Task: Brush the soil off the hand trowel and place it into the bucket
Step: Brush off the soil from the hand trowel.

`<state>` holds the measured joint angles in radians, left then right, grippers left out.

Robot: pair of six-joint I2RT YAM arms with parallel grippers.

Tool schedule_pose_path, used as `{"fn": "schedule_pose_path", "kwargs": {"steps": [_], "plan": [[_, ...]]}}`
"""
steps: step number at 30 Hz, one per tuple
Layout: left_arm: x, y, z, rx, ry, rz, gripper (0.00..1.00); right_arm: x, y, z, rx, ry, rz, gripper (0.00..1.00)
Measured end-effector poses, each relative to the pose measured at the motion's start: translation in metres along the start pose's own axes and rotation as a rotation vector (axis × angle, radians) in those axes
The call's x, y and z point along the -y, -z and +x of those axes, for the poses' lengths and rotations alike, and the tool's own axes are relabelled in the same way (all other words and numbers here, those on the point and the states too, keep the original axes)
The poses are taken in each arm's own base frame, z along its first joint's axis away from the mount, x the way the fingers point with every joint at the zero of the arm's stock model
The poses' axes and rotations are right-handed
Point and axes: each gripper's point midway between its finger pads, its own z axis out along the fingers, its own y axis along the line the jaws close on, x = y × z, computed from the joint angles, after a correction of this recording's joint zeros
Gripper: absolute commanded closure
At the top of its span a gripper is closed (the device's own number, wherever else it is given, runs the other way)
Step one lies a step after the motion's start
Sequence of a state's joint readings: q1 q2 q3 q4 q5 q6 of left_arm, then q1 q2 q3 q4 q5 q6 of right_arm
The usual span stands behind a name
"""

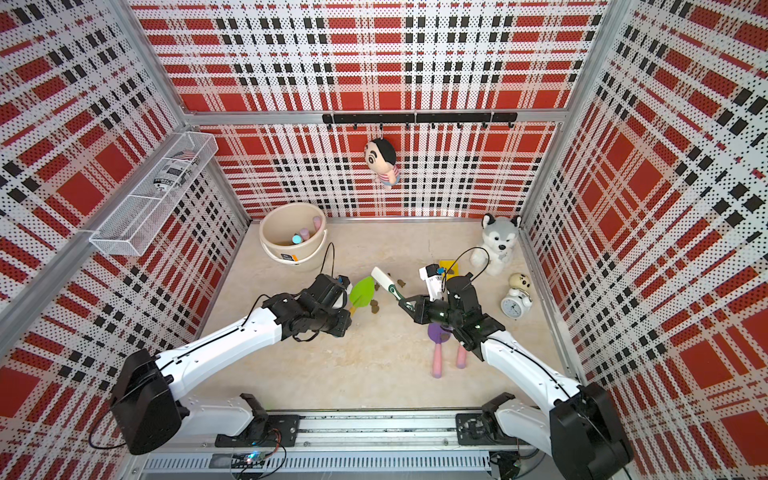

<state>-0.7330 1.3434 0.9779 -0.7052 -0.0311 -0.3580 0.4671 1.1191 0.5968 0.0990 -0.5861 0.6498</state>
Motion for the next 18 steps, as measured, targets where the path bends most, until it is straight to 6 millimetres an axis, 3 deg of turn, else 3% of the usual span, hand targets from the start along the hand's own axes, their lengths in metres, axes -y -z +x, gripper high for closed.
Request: {"fn": "schedule_pose_path", "kwargs": {"steps": [7,13,18], "plan": [[0.004,-0.007,0.005,-0.026,-0.015,-0.002,1.0,-0.03,-0.018,0.03,-0.119,0.028,-0.146,1.0],[0.005,-0.007,0.003,-0.017,-0.013,0.002,1.0,-0.01,-0.026,0.047,-0.163,-0.008,-0.097,1.0],[0.005,-0.007,0.002,-0.017,-0.009,0.003,1.0,0.008,-0.022,0.041,-0.131,-0.033,-0.051,1.0]]}}
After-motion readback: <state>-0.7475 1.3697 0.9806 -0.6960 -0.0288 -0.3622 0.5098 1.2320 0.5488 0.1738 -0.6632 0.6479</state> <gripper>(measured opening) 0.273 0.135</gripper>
